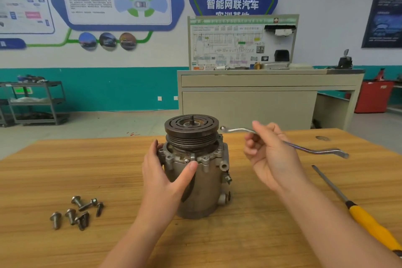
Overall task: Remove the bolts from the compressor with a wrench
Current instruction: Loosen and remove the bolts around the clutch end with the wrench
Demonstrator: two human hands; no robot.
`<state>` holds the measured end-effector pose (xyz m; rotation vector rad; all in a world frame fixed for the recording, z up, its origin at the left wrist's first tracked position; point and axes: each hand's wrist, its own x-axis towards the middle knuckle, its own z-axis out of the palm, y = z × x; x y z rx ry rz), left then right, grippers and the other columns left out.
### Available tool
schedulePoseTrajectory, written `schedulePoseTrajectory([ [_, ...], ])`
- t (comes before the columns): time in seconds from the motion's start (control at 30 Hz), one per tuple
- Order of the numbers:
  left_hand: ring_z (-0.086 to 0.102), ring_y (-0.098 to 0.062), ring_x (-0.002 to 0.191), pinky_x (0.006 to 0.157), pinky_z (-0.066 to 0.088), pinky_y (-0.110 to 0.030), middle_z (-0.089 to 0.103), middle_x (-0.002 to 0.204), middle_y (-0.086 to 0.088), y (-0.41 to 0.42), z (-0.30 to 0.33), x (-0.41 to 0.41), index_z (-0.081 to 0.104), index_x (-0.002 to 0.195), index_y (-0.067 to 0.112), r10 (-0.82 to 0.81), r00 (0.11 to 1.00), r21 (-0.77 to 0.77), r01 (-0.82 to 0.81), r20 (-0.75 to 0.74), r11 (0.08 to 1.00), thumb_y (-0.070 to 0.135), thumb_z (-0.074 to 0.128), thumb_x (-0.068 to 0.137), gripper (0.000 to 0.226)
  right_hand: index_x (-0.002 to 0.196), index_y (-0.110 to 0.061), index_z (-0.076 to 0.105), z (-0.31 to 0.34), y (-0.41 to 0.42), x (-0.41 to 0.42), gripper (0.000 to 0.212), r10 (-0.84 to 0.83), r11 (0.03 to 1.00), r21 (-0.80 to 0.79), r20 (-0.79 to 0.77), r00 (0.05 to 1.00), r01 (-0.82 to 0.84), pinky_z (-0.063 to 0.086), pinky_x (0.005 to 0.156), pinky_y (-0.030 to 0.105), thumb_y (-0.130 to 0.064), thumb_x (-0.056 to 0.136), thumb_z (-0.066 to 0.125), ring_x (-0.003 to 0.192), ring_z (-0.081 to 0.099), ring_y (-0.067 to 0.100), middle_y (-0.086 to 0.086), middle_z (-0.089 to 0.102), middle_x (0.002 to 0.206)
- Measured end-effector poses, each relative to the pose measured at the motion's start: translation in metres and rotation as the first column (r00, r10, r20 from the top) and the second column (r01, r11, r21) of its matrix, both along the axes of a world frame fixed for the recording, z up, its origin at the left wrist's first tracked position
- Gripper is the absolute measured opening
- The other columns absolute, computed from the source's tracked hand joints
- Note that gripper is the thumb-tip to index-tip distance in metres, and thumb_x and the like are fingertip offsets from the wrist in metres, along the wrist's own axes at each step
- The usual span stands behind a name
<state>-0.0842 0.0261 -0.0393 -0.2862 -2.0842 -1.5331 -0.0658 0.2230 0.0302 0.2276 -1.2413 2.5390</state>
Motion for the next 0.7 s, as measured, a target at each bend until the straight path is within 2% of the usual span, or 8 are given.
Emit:
schedulePoseTrajectory([
  [0.03,0.028,-0.01,0.14,0.118,0.028,-0.042,0.029,0.143,0.015,0.0,0.0,0.0,0.015,0.154,0.024,0.001,1.0,0.001,-0.001,-0.002,1.0,0.069,0.062,0.066,0.109,0.066,-0.016,0.036,0.003,-0.003,-0.001,0.036,-0.044,0.999,0.016,-0.045,0.998,0.045,0.034,0.037,0.017,-0.005,0.095,0.054,0.043,0.051,0.011,0.008,0.058,0.053],
  [0.1,0.029,-0.01,0.14,0.117,0.028,-0.043,0.03,0.144,0.014,0.0,0.001,0.0,0.017,0.154,0.025,0.003,1.0,-0.005,-0.003,-0.002,1.0,0.067,0.06,0.068,0.104,0.064,-0.015,0.036,0.007,-0.009,0.006,0.038,-0.17,0.96,0.201,-0.138,0.976,0.195,0.034,0.034,0.018,-0.003,0.095,0.055,0.038,0.051,0.013,0.009,0.059,0.05],
  [0.2,0.03,-0.01,0.139,0.117,0.029,-0.042,0.032,0.146,0.012,-0.001,0.002,0.001,0.02,0.153,0.025,0.012,1.0,-0.013,-0.012,-0.007,1.0,0.068,0.058,0.07,0.101,0.061,-0.014,0.038,0.002,-0.017,0.018,0.04,-0.314,0.779,0.474,-0.271,0.91,0.41,0.036,0.035,0.019,-0.003,0.094,0.057,0.038,0.055,0.014,0.008,0.061,0.05],
  [0.4,0.026,-0.007,0.14,0.114,0.024,-0.03,0.032,0.15,0.008,-0.001,0.001,0.0,0.022,0.152,0.023,0.035,0.999,-0.02,-0.035,-0.024,0.999,0.079,0.045,0.074,0.099,0.061,-0.018,0.04,-0.006,-0.039,0.025,0.037,-0.392,0.627,0.595,-0.315,0.864,0.502,0.042,0.045,0.025,-0.014,0.094,0.056,0.044,0.058,0.013,0.011,0.06,0.058],
  [0.47,0.025,-0.005,0.14,0.111,0.021,-0.025,0.032,0.15,0.008,-0.001,0.001,0.0,0.022,0.152,0.023,0.038,0.999,-0.018,-0.038,-0.032,0.999,0.073,0.047,0.077,0.093,0.062,-0.023,0.04,-0.007,-0.045,0.025,0.037,-0.414,0.54,0.629,-0.381,0.827,0.559,0.043,0.043,0.025,-0.014,0.094,0.056,0.045,0.058,0.015,0.008,0.059,0.061],
  [0.57,0.025,-0.006,0.14,0.111,0.021,-0.026,0.031,0.151,0.007,-0.001,0.001,-0.001,0.022,0.152,0.023,0.041,0.999,-0.016,-0.041,-0.033,0.999,0.076,0.045,0.077,0.095,0.064,-0.024,0.038,-0.015,-0.05,0.026,0.035,-0.416,0.414,0.608,-0.536,0.735,0.678,0.045,0.044,0.036,-0.016,0.093,0.055,0.049,0.056,0.023,0.008,0.054,0.065],
  [0.63,0.025,-0.004,0.14,0.11,0.021,-0.024,0.031,0.15,0.011,0.0,0.001,-0.001,0.021,0.153,0.024,0.035,0.999,-0.017,-0.036,-0.028,0.999,0.081,0.042,0.074,0.1,0.067,-0.021,0.041,-0.026,-0.047,0.029,0.03,-0.391,0.436,0.608,-0.535,0.749,0.663,0.046,0.043,0.035,-0.022,0.092,0.057,0.047,0.057,0.019,0.006,0.055,0.064],
  [0.7,0.024,-0.003,0.14,0.11,0.021,-0.024,0.03,0.146,0.015,-0.001,-0.001,-0.001,0.021,0.152,0.025,0.023,0.999,-0.005,-0.023,-0.027,1.0,0.078,0.043,0.074,0.098,0.065,-0.021,0.048,-0.035,-0.035,0.028,0.032,-0.364,0.605,0.565,-0.431,0.826,0.562,0.046,0.041,0.025,-0.016,0.092,0.063,0.045,0.058,0.012,0.005,0.06,0.059],
])
